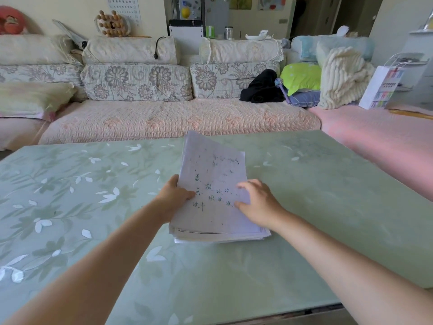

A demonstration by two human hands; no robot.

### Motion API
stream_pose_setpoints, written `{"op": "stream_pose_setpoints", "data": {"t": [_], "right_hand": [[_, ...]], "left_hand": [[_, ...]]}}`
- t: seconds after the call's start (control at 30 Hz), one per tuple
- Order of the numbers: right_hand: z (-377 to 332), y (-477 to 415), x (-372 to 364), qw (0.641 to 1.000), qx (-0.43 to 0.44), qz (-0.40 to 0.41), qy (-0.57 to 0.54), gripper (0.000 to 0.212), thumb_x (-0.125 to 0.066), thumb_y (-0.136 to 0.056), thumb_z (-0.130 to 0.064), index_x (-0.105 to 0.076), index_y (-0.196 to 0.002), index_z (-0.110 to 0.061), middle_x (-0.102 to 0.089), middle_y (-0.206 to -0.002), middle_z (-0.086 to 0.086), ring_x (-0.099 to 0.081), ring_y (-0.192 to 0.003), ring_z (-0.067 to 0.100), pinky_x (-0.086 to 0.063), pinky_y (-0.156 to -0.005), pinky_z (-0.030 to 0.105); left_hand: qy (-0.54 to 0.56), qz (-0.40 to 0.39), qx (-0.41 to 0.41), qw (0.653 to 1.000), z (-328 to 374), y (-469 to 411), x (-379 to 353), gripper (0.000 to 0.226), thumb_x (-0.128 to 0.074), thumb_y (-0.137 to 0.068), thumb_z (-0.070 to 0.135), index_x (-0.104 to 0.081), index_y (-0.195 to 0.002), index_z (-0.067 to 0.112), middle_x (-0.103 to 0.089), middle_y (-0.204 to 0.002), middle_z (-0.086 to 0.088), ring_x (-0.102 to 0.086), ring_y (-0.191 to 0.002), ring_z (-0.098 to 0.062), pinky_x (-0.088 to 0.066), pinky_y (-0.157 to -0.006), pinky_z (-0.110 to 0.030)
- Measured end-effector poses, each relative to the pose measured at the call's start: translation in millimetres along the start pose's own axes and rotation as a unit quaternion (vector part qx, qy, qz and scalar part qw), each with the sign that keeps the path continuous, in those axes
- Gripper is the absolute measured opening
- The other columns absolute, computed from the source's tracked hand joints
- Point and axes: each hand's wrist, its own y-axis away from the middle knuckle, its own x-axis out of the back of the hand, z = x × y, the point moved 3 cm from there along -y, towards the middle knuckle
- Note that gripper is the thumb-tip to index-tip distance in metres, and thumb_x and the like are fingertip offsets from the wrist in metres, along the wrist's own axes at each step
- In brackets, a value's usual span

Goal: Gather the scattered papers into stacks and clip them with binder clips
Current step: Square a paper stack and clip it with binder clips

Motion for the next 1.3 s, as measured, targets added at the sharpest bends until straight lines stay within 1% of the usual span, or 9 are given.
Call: {"op": "stream_pose_setpoints", "data": {"t": [0.17, 0.27, 0.43, 0.63, 0.77, 0.9, 1.1, 1.2, 1.3], "right_hand": [[10, -16, 15, 0.924, -0.184, 0.020, -0.334, 0.108, -0.084, -0.074, -0.028, -0.015, -0.156, -0.019, -0.032, -0.155, 0.006, -0.039, -0.139, 0.023, -0.034, -0.111, 0.034], [12, -25, 18, 0.875, -0.194, -0.009, -0.443, 0.132, -0.095, -0.041, -0.031, -0.027, -0.153, -0.018, -0.052, -0.145, 0.003, -0.055, -0.128, 0.021, -0.039, -0.113, 0.043], [-8, -26, 45, 0.927, -0.055, 0.043, -0.369, 0.049, -0.075, -0.078, -0.001, -0.060, -0.120, -0.022, -0.073, -0.110, -0.008, -0.069, -0.099, 0.006, -0.053, -0.081, 0.023], [-23, -20, 60, 0.933, -0.004, 0.139, -0.332, 0.042, -0.068, -0.085, -0.005, -0.059, -0.122, -0.024, -0.071, -0.108, -0.010, -0.068, -0.090, 0.000, -0.051, -0.073, 0.019], [-26, -12, 58, 0.931, 0.002, 0.117, -0.345, 0.055, -0.069, -0.081, -0.006, -0.051, -0.128, -0.030, -0.068, -0.115, -0.011, -0.066, -0.103, 0.009, -0.053, -0.085, 0.029], [-30, -12, 65, 0.920, 0.013, 0.113, -0.374, 0.055, -0.074, -0.069, -0.016, -0.057, -0.119, -0.033, -0.072, -0.110, -0.009, -0.069, -0.102, 0.014, -0.057, -0.089, 0.041], [-44, -10, 80, 0.892, 0.040, 0.143, -0.428, 0.052, -0.074, -0.072, -0.019, -0.057, -0.120, -0.029, -0.072, -0.110, -0.008, -0.070, -0.100, 0.011, -0.056, -0.088, 0.038], [-50, -8, 82, 0.887, 0.048, 0.150, -0.434, 0.044, -0.071, -0.074, -0.022, -0.061, -0.117, -0.028, -0.074, -0.107, -0.005, -0.070, -0.100, 0.015, -0.055, -0.088, 0.038], [-49, -5, 85, 0.886, 0.035, 0.138, -0.442, 0.029, -0.068, -0.076, -0.027, -0.070, -0.104, -0.023, -0.077, -0.101, -0.003, -0.072, -0.097, 0.020, -0.056, -0.088, 0.042]], "left_hand": [[0.080, -0.007, -0.102, 0.992, 10, 9, 11, 0.037, -0.067, -0.085, 0.003, -0.059, -0.112, 0.027, -0.070, -0.109, -0.004, -0.068, -0.098, -0.029, -0.056, -0.086, -0.047], [0.148, -0.048, -0.146, 0.977, 17, 14, 15, 0.047, -0.067, -0.085, -0.002, -0.058, -0.121, 0.026, -0.069, -0.116, -0.006, -0.068, -0.102, -0.028, -0.056, -0.086, -0.046], [0.185, -0.057, -0.177, 0.965, 29, 21, 14, 0.053, -0.071, -0.071, 0.005, -0.059, -0.117, 0.030, -0.071, -0.108, -0.004, -0.069, -0.095, -0.026, -0.057, -0.079, -0.044], [0.164, 0.025, -0.227, 0.960, 40, 32, 4, 0.049, -0.071, -0.082, 0.005, -0.054, -0.111, 0.041, -0.070, -0.106, 0.004, -0.068, -0.096, -0.019, -0.056, -0.080, -0.038], [0.134, 0.035, -0.251, 0.958, 39, 39, 1, 0.056, -0.076, -0.081, 0.006, -0.050, -0.120, 0.037, -0.068, -0.112, 0.007, -0.068, -0.100, -0.010, -0.056, -0.081, -0.031], [0.168, 0.081, -0.241, 0.953, 54, 45, 8, 0.048, -0.078, -0.077, 0.005, -0.053, -0.111, 0.028, -0.068, -0.104, 0.003, -0.070, -0.083, -0.003, -0.056, -0.063, -0.020], [0.219, 0.111, -0.285, 0.927, 87, 55, 23, 0.052, -0.079, -0.077, 0.029, -0.049, -0.118, 0.020, -0.071, -0.095, 0.000, -0.067, -0.079, -0.014, -0.057, -0.066, -0.035], [0.227, 0.118, -0.295, 0.921, 104, 61, 21, 0.044, -0.074, -0.075, 0.048, -0.056, -0.105, 0.020, -0.062, -0.086, -0.006, -0.062, -0.079, -0.021, -0.055, -0.072, -0.047], [0.242, 0.156, -0.305, 0.908, 121, 69, 22, 0.040, -0.069, -0.081, 0.050, -0.045, -0.070, 0.020, -0.039, -0.064, 0.005, -0.039, -0.058, -0.010, -0.036, -0.056, -0.029]]}}
